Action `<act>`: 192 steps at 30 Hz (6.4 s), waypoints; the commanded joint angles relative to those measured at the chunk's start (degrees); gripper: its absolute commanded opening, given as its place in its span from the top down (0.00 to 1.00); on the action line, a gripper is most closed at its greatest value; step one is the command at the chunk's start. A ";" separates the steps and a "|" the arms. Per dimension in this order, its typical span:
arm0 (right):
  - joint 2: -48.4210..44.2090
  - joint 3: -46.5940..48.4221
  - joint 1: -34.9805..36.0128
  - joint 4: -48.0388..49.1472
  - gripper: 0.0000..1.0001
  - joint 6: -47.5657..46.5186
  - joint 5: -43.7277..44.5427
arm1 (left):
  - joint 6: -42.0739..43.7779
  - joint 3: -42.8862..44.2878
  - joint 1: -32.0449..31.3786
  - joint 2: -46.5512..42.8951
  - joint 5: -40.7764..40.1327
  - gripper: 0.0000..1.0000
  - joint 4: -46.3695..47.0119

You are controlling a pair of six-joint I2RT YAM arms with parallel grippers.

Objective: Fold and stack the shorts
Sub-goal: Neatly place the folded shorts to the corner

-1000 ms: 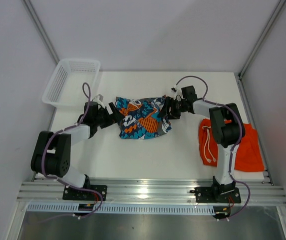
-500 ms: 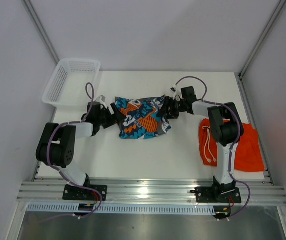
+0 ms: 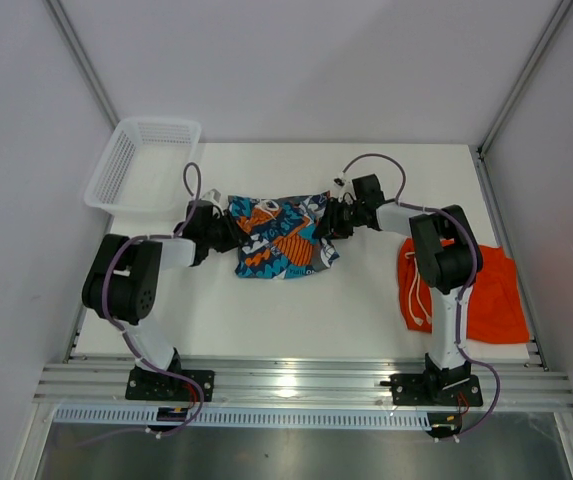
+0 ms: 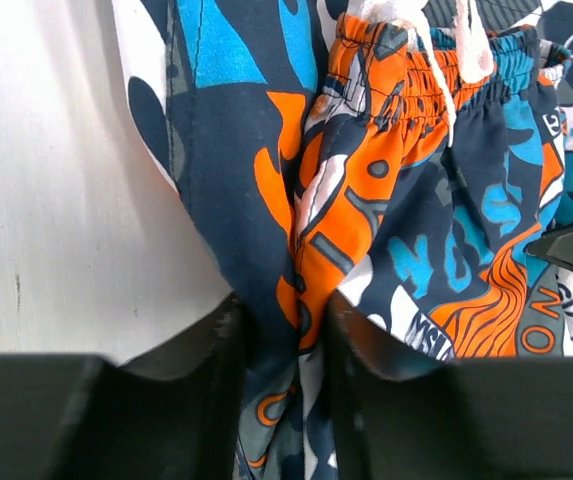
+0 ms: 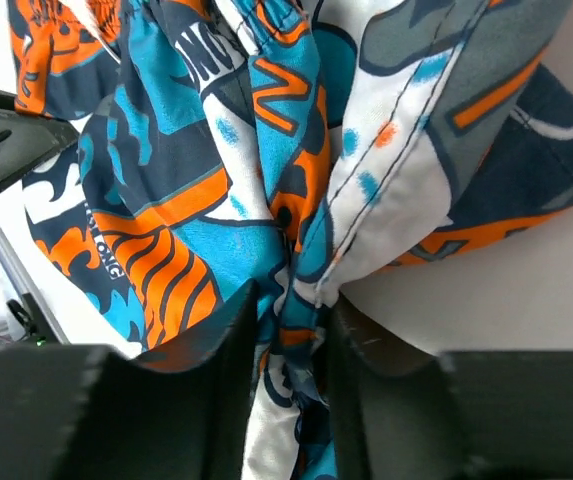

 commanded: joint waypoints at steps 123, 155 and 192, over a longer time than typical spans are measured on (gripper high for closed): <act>-69.27 -55.86 -50.77 30.93 0.07 32.92 -7.61 | -9.31 36.33 -52.61 15.62 -25.57 0.15 -0.02; -70.25 -63.43 -48.24 40.82 0.05 39.50 -5.16 | -7.11 32.29 -51.03 9.55 -27.59 0.15 -1.16; -64.27 -54.91 -49.09 33.86 0.03 30.36 -6.37 | -4.84 33.32 -50.58 11.39 -22.06 0.16 0.60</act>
